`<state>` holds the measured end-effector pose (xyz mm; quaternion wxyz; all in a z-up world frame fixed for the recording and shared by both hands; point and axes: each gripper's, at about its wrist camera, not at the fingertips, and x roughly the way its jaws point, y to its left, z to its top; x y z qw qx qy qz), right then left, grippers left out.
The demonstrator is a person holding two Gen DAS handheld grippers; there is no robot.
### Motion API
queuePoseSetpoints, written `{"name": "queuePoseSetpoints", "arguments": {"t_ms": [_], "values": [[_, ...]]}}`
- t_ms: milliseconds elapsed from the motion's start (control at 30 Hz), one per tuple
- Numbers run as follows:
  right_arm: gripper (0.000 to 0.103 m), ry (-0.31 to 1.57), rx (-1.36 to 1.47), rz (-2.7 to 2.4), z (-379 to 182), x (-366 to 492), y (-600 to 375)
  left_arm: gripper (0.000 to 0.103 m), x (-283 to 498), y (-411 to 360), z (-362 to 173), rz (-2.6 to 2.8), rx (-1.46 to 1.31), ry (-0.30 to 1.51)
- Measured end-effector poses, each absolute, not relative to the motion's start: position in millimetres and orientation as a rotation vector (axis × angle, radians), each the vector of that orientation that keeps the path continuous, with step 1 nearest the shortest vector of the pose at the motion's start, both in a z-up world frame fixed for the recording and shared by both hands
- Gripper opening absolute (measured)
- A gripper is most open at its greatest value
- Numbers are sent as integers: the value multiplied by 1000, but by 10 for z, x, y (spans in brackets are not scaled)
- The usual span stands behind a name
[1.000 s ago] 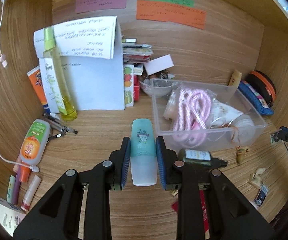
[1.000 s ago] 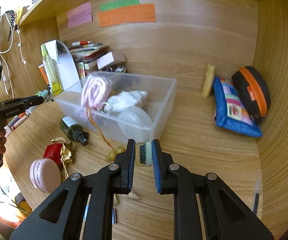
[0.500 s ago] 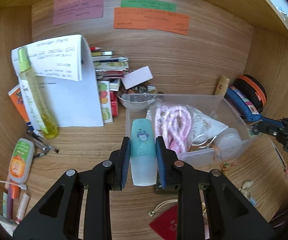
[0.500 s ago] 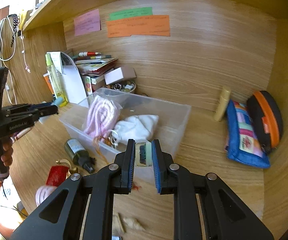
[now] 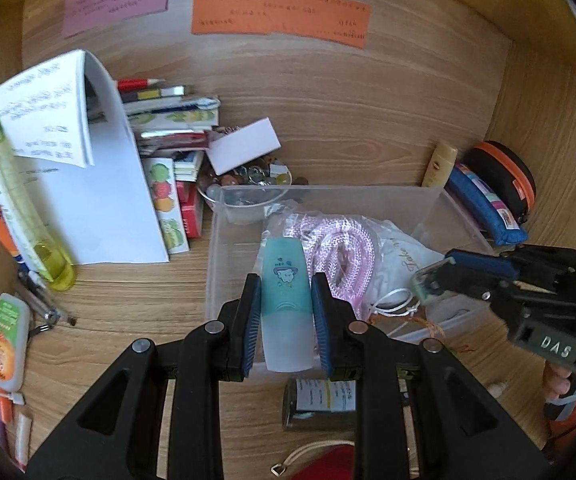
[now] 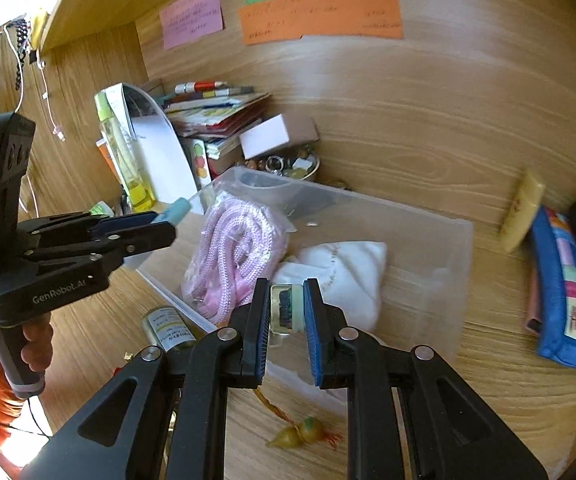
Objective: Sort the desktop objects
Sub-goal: 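Carry the teal bottle into the clear box with the left gripper, then open both grippers to release the teal bottle and card into the box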
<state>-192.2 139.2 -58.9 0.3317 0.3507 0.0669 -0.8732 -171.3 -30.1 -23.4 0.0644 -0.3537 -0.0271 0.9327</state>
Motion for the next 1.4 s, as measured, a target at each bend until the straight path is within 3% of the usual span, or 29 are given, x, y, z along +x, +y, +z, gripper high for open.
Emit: {"name": "queuePoseSetpoints", "arguments": {"t_ms": [600, 800, 1100, 1333, 1400], "values": [[16, 274, 970, -2287, -770, -1956, 1232, 25, -1869, -322, -488, 2784, -1156, -69], [34, 315, 956, -2354, -745, -1952, 1217, 26, -1792, -315, -442, 2787, -1147, -63], [49, 296, 927, -2397, -612, -1801, 1333, 47, -1576, -338, -276, 2831, -1084, -54], [76, 304, 867, -2473, -485, -1589, 1447, 64, -1379, -331, -175, 2871, -1037, -29], [78, 297, 858, -2489, -459, -1539, 1490, 67, -1319, -333, -154, 2878, -1028, -22]]}}
